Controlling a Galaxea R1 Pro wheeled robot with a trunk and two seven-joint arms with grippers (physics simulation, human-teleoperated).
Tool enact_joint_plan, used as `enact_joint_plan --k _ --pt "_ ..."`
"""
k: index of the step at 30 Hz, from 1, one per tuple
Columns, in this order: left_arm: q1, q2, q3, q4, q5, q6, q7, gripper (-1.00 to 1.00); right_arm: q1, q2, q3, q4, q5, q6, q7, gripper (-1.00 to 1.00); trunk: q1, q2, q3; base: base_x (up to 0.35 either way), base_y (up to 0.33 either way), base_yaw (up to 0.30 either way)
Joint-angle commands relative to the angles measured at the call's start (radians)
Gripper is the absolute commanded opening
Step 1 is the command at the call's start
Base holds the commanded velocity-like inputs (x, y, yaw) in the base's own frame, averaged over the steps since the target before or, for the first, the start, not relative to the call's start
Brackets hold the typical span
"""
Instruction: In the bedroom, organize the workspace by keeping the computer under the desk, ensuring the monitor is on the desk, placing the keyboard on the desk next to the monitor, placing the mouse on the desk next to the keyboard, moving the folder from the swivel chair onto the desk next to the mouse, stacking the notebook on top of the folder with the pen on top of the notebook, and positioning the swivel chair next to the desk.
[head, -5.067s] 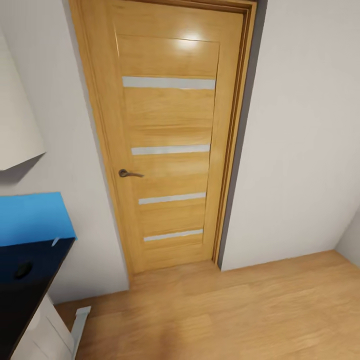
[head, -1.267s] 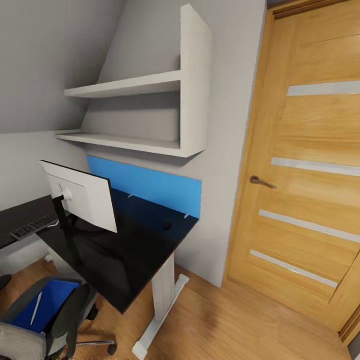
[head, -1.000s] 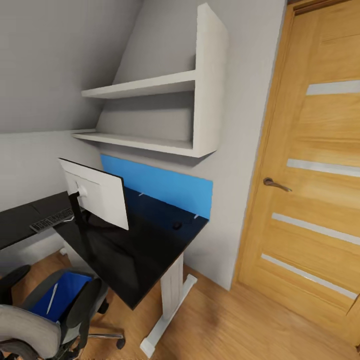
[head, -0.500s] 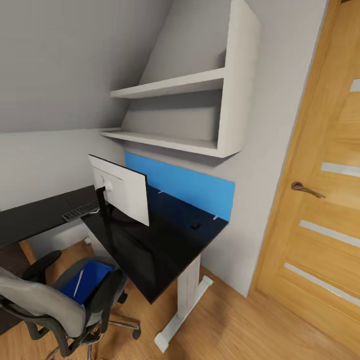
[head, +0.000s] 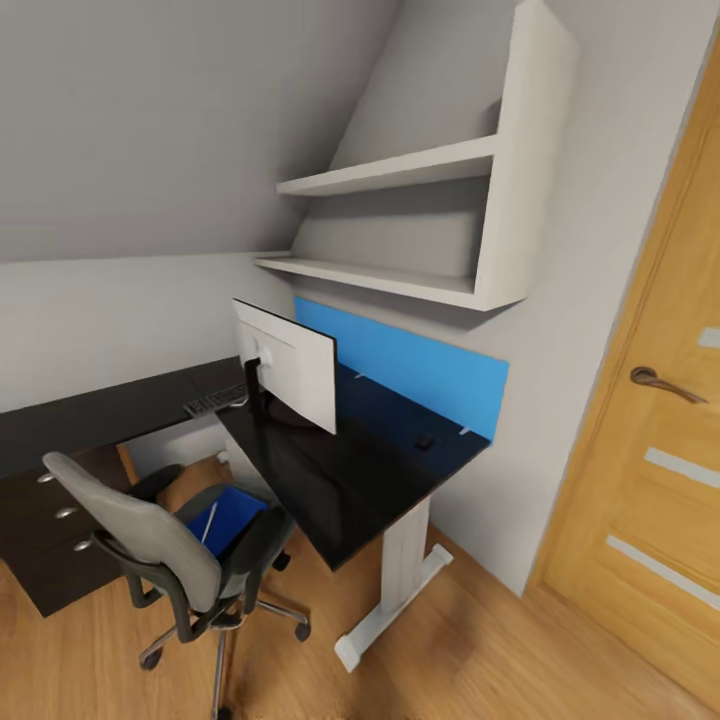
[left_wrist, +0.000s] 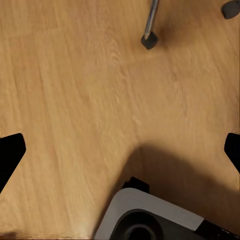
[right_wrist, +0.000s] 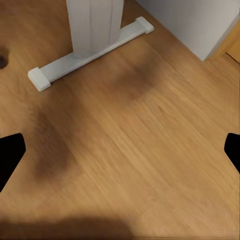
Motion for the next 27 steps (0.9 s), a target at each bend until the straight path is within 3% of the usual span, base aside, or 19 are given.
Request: enact_joint_plan --k 1,27 --pt "-0.001 0.0 0.008 0.001 -0.005 -0.003 -0.001 1.0 -0.001 0.0 -0.004 0.0 0.011 -0.001 -0.007 1.0 0.0 -0.001 -0.002 -0.135 -0.055 0.271" --pt "-0.001 0.0 0.009 0.0 -0.005 -0.003 0.0 1.0 -0.001 0.003 -0.004 0.001 0.01 0.001 -0.006 1.0 0.0 -0.001 -0.015 -0.015 -0.006 0.271"
